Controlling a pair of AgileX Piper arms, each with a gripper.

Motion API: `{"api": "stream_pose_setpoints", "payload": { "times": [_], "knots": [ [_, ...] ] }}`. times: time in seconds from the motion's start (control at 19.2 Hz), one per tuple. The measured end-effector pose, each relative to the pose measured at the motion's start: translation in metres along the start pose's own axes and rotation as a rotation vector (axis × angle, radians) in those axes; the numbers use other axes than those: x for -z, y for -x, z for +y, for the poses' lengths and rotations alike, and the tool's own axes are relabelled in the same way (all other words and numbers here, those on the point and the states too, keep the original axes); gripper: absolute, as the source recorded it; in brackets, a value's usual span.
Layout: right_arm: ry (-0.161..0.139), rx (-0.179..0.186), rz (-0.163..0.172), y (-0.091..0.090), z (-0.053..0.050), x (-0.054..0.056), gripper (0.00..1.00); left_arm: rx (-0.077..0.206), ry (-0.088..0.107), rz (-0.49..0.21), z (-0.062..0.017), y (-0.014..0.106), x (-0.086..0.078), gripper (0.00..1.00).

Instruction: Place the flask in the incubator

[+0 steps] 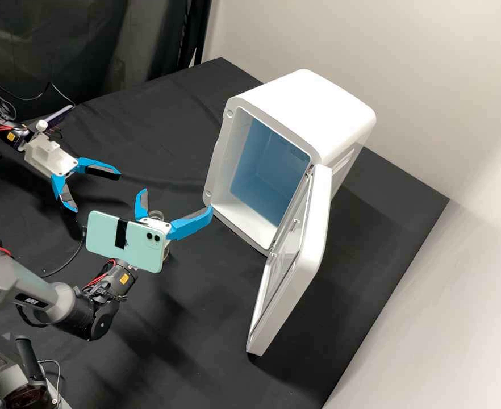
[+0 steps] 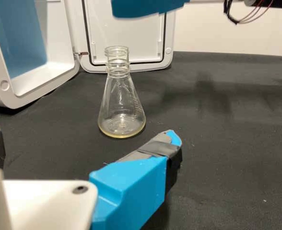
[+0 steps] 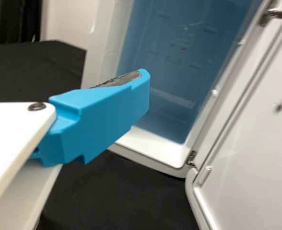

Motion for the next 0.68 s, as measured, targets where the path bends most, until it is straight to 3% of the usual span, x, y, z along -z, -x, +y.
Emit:
{"api": "stream_pose_setpoints", "payload": {
  "times": [0.21, 0.47, 0.68],
  "knots": [
    [0.027, 0.064, 0.001, -0.001, -0.013, -0.002, 1.00, -0.003, -0.005, -0.007, 0.0008, 0.000, -0.002, 1.00],
    [-0.005, 0.122, -0.008, -0.004, -0.024, -0.008, 1.00, -0.005, -0.006, -0.010, 0.0009, 0.002, -0.003, 1.00],
    [0.010, 0.167, 0.006, -0.001, -0.031, -0.009, 1.00, -0.002, -0.006, -0.015, 0.0004, 0.001, -0.005, 1.00]
  ]
}}
